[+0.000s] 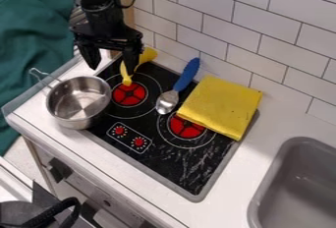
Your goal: Moved the yellow cloth on the lower right side of the stove.
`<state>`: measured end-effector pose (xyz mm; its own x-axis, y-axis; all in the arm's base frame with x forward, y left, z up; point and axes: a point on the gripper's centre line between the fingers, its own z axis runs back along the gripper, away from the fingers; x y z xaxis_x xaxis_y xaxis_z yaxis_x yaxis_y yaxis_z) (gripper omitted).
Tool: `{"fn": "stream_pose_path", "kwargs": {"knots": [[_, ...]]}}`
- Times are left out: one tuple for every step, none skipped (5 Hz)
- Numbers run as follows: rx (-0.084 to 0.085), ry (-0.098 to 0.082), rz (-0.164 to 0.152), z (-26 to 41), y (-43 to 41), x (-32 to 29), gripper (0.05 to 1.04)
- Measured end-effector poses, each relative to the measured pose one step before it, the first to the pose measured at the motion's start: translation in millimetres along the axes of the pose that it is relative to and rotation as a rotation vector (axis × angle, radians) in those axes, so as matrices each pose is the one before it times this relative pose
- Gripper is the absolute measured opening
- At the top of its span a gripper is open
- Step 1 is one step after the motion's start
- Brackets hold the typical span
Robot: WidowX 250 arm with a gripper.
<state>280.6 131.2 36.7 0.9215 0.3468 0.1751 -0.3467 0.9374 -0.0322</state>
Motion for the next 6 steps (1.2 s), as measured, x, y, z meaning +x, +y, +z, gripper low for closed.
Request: {"fn": "stream_pose_path", "kwargs": {"knots": [[-0.0016, 0.0343, 0.0030, -8.92, -2.54, -6.59, 1.011], [0.0103, 0.0073, -0.0168, -4.70, -35.75, -4.63, 1.011], [-0.0292, -0.0162, -0.0467, -1.25, -46.16, -2.81, 1.011], [0.0426, -0.0206, -0.0133, 3.72, -40.58, 7.92, 1.011], [0.0409, 0.0253, -0.0434, -15.75, -31.11, 14.40, 1.011], [0.0419, 0.0060, -0.0081, -12.92, -5.66, 18.52, 1.011]]}}
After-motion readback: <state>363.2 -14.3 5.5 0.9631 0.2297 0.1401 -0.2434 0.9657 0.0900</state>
